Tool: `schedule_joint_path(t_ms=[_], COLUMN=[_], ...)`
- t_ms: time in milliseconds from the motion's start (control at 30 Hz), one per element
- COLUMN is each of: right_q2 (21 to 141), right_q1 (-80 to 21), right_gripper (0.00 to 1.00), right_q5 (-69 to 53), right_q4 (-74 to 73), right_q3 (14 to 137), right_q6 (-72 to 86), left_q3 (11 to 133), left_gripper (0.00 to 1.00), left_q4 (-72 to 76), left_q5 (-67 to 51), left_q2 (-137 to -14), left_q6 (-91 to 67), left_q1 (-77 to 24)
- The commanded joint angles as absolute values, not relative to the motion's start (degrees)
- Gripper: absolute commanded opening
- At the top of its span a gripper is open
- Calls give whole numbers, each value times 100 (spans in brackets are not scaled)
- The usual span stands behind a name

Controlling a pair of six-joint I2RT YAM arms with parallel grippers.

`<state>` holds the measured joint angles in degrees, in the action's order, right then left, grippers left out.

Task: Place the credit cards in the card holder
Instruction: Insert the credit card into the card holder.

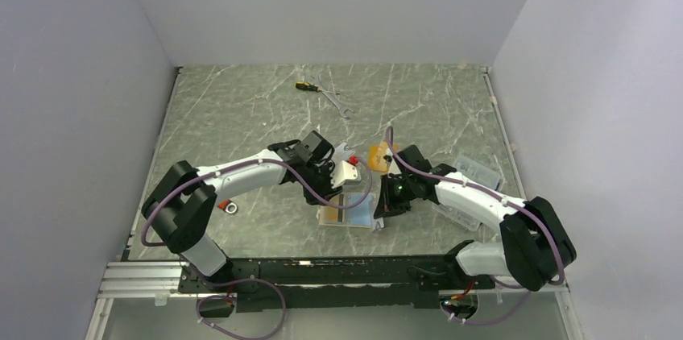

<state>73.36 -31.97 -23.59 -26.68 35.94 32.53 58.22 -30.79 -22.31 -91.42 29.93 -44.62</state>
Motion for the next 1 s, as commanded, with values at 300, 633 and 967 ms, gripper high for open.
schedule_joint_path(t_ms=[300,633,967], right_q2=[7129,7220,7154], right_q1=[-2853,-2853,-2611], right_gripper=[0,0,0], right_q5=[-2744,-2877,-2708], right_q4=[-2377,-2232,-2368], right_q3=[3271,3232,3139], right_q6=[3155,3182,3186], left_q3=[6089,6135,6076], left_gripper=[28,28,27], left_q4=[-2902,-2963,-2945], left_q5=[-1859,-1785,-1673], left_q2=[-9428,-9501,-9522], left_q6=[3296,3327,3430], left_q1=[-4722,-4734,-4751])
